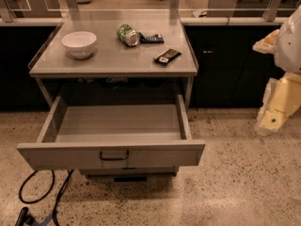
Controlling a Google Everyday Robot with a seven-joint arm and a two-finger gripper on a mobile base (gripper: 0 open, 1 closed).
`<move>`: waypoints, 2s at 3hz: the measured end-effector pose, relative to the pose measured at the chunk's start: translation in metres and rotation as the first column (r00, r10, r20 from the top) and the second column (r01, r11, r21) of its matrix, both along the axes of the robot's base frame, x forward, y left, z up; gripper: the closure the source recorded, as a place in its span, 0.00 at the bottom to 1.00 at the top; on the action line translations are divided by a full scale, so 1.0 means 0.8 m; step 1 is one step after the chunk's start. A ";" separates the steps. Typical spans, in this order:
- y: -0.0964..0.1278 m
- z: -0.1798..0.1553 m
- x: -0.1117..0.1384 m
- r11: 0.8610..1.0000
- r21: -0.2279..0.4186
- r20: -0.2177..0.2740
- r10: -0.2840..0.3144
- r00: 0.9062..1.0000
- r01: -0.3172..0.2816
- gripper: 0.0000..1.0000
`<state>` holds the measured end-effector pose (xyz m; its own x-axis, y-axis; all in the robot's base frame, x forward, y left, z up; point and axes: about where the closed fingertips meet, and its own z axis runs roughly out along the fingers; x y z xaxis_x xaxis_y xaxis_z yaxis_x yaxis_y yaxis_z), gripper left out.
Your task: Close top drawer
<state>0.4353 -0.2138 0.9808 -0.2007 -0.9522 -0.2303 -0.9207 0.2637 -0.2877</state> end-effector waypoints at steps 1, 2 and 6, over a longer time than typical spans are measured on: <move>0.013 -0.026 -0.029 0.996 0.062 0.046 0.062 0.997 -0.064 0.00; 0.023 -0.123 -0.048 0.970 0.214 0.037 0.108 0.993 -0.113 0.00; 0.142 -0.536 -0.142 0.663 0.741 -0.247 0.127 0.961 0.103 0.00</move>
Offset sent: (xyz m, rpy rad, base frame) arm -0.1226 0.0115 -0.3596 0.8943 0.0355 0.0417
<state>0.3216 -0.1005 0.5520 -0.3499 -0.4872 -0.8001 -0.9316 0.2704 0.2428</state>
